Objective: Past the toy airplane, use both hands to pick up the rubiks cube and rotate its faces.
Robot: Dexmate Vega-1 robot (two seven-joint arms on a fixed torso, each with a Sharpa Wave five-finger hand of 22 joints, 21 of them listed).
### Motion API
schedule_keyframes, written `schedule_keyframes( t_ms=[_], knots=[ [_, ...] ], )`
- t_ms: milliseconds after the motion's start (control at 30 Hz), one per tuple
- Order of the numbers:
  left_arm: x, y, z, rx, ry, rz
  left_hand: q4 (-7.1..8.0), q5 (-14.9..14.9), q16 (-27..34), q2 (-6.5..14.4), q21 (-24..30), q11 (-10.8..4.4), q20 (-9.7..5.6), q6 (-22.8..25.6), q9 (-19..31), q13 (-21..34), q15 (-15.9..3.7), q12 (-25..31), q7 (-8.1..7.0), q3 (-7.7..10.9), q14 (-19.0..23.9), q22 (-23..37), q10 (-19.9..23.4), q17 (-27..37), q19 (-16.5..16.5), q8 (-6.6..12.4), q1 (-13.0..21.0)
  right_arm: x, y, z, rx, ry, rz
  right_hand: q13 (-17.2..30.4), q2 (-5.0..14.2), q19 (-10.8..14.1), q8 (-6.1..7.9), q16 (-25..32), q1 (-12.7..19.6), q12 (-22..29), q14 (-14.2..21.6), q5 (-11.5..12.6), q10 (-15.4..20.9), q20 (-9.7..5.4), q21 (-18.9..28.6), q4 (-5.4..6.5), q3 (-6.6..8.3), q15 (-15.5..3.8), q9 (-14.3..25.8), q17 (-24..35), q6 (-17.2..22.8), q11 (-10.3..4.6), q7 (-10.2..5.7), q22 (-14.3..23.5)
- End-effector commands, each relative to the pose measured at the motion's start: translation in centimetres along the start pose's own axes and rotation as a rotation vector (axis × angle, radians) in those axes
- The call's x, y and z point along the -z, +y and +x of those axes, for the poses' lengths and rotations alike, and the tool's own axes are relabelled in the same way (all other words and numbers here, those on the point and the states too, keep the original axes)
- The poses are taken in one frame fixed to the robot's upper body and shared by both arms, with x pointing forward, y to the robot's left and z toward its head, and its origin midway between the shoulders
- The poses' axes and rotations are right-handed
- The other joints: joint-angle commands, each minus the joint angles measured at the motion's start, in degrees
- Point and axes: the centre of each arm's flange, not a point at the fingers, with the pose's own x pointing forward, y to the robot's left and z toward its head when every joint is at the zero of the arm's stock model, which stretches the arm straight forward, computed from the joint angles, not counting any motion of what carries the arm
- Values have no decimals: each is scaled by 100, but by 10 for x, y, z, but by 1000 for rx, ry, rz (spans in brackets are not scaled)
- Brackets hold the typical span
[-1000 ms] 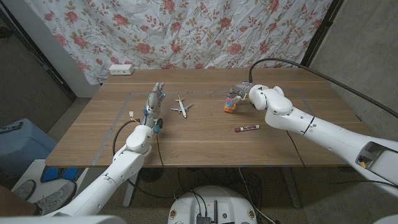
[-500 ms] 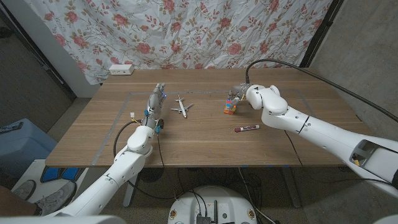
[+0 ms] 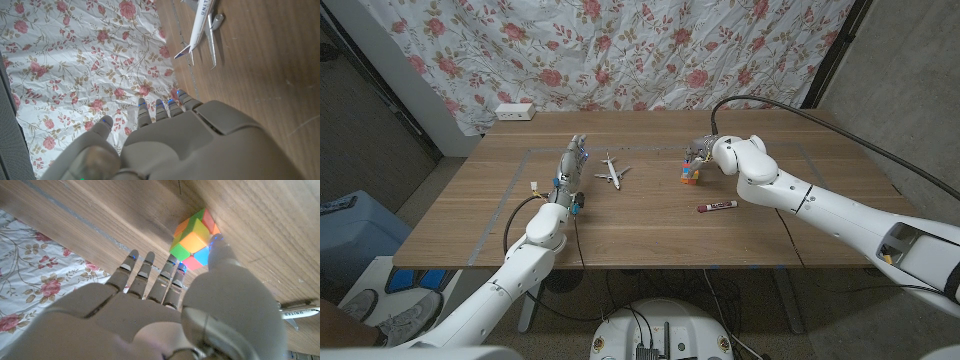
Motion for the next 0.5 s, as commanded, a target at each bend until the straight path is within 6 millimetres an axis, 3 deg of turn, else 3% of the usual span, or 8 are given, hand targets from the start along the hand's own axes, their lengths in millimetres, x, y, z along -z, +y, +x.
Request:
schedule_keyframes(
  t_ms=[33,133,200,300,500],
  knots=[
    [2,0,1,1,2,-6,-17,36,-16,408,-18,-19,-91,13,11,9,-128,-23,52,41,36,17,40,8,33,10,49,-7,-5,0,-14,-4,-13,-26,-61,-84,-124,-94,-126,-24,-132,73,-276,14,-11,40,-17,-150,9,13,-290,116,87,16],
    [2,1,2,2,2,-7,-17,36,-17,409,-20,-27,-89,14,11,9,-128,-22,58,42,40,17,49,8,36,10,49,-7,-6,-1,-16,-5,-13,-49,-101,-133,-224,-168,-180,-36,-244,107,-510,32,-15,47,-20,-8,6,20,-524,165,156,16],
    [2,1,2,4,3,-4,-16,37,-17,410,-20,-24,-86,14,12,9,-131,-23,57,42,41,17,49,8,37,10,48,-7,-6,-1,-18,-5,-12,-58,-126,-165,-253,-193,-207,-30,-277,123,-584,46,-20,49,-26,19,5,23,-592,249,172,15],
    [2,3,2,3,2,-4,-16,37,-20,411,-22,-38,-88,15,12,10,-126,-22,59,43,40,17,57,9,40,11,48,-7,-7,-2,-24,-4,-10,-72,-176,-209,-298,-234,-262,-24,-334,152,-701,57,-25,57,-44,56,5,28,-698,257,201,15],
    [1,6,2,-3,3,-2,-14,37,-23,414,-25,-29,-88,19,12,10,-128,-26,61,46,43,17,58,9,45,12,48,-5,-6,-3,-50,-6,-11,-120,-337,-390,-436,-361,-623,-11,-563,338,-1074,139,-34,165,-182,255,4,67,-1033,299,264,16]
  ],
)
